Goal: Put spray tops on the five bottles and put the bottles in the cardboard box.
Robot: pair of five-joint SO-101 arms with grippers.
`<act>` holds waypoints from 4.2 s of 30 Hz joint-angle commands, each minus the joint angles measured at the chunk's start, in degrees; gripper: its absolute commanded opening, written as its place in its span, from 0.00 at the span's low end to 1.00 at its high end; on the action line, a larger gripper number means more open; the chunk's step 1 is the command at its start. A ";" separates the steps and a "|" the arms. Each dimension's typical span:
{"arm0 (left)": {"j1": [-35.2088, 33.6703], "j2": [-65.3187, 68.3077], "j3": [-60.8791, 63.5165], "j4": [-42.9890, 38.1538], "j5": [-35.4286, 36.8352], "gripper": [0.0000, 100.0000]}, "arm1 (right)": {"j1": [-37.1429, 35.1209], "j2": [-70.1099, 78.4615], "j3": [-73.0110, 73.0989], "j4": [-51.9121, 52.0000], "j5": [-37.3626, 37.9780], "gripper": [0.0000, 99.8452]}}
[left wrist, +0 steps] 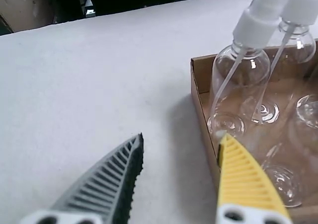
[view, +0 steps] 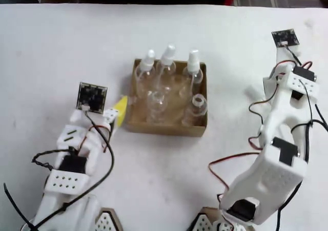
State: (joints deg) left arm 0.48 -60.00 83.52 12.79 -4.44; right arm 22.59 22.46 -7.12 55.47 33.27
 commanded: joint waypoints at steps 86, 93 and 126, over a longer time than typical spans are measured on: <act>0.13 -1.36 -0.53 -1.23 -0.70 0.23 | -30.99 -46.20 -24.44 42.42 -9.41 0.01; 0.13 -1.36 -0.53 -1.23 -0.70 0.23 | -33.71 -55.08 -9.58 28.44 -9.41 0.01; 0.13 -1.45 -0.53 -1.23 -0.70 0.23 | -49.80 -73.63 40.70 -34.24 -29.36 0.01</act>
State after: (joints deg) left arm 0.57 -60.00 83.52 12.79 -4.44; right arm -24.70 -50.07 30.51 28.13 4.53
